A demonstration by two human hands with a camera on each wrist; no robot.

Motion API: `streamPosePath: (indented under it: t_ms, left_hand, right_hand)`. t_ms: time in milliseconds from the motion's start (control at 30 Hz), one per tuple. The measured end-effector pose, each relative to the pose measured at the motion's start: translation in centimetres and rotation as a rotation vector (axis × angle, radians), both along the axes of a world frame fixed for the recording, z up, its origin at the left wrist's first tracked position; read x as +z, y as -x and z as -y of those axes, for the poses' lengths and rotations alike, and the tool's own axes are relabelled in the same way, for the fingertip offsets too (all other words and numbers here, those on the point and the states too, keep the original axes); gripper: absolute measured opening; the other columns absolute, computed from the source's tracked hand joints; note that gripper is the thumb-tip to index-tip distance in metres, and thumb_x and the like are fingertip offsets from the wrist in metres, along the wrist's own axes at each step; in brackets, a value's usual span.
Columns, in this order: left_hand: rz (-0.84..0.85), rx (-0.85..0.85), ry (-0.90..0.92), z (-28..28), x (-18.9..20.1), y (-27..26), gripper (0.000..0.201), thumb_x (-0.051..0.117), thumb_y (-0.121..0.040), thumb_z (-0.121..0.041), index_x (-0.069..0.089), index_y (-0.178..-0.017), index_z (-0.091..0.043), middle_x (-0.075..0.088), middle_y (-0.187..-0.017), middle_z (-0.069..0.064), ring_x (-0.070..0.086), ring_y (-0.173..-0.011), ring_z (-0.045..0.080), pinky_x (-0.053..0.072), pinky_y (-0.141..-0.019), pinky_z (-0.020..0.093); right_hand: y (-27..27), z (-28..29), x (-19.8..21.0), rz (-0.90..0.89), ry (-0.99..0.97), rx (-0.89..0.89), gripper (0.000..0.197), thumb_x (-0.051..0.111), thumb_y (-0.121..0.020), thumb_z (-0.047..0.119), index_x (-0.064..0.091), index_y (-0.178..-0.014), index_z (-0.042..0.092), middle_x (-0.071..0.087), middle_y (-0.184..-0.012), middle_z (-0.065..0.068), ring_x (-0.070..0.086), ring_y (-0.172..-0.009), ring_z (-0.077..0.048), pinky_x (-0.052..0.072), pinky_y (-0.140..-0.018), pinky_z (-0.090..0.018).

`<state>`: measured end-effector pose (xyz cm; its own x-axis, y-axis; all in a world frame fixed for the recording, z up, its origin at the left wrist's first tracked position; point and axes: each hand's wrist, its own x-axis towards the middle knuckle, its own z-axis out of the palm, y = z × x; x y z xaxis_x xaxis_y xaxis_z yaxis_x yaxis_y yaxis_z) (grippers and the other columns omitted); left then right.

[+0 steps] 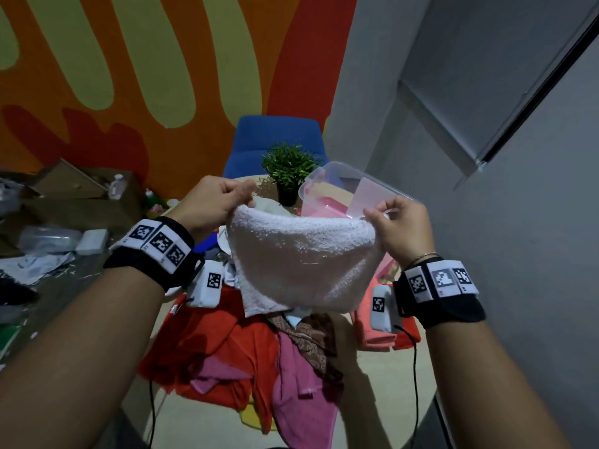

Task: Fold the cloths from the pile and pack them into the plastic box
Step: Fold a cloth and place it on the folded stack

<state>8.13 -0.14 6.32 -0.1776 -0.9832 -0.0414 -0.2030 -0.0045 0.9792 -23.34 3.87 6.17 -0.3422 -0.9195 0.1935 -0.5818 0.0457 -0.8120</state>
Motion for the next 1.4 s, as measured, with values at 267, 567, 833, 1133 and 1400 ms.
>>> streamPosePath:
  t_ms: [267,567,833,1133,1400]
  left_hand:
    - [0.450,-0.128,0.227,0.2,1.3,-0.9,0.042,0.081,-0.080,-0.011,0.071,-0.118,-0.026,0.067,-0.123,-0.011,0.061,-0.115,0.004,0.048,-0.102,0.030]
    - [0.396,0.197,0.474,0.5,3.4,-1.5,0.016,0.082,-0.080,-0.035,0.074,-0.086,-0.023,0.072,-0.079,0.004,0.067,-0.075,0.028,0.058,-0.067,0.046]
    - [0.069,0.045,0.301,0.1,5.1,-1.7,0.027,0.072,-0.086,0.000,0.071,-0.112,-0.008,0.071,-0.106,0.020,0.069,-0.091,0.015,0.060,-0.082,0.025]
    - [0.141,0.066,0.231,0.3,4.6,-1.6,0.009,0.065,-0.092,0.001,0.072,-0.092,-0.005,0.073,-0.091,0.018,0.071,-0.076,0.014,0.058,-0.067,0.021]
    - [0.293,0.034,0.244,0.1,3.8,-2.2,0.023,0.081,-0.078,-0.008,0.079,-0.100,-0.015,0.077,-0.093,0.001,0.073,-0.093,0.014,0.057,-0.089,0.033]
  right_hand:
    - [0.7,-0.4,1.9,0.340,0.177,0.163,0.048,0.072,-0.080,-0.008,0.065,-0.122,0.014,0.072,-0.105,-0.004,0.068,-0.091,-0.009,0.055,-0.087,-0.023]
    - [2.0,-0.2,4.5,-0.073,0.267,0.088,0.021,0.080,-0.081,0.014,0.073,-0.091,0.032,0.071,-0.077,0.013,0.065,-0.065,0.002,0.057,-0.073,-0.025]
    - [2.0,0.0,6.3,0.080,0.292,0.094,0.022,0.073,-0.085,0.004,0.075,-0.091,0.026,0.074,-0.080,-0.001,0.065,-0.064,-0.009,0.054,-0.060,-0.024]
    - [1.7,-0.9,6.3,0.182,0.265,0.099,0.020,0.077,-0.083,0.007,0.075,-0.093,0.025,0.072,-0.075,-0.004,0.062,-0.063,-0.016,0.057,-0.064,-0.031]
    - [2.7,-1.1,4.8,0.079,0.196,0.084,0.027,0.078,-0.080,0.003,0.076,-0.098,0.023,0.074,-0.079,-0.001,0.069,-0.070,-0.015,0.060,-0.076,-0.036]
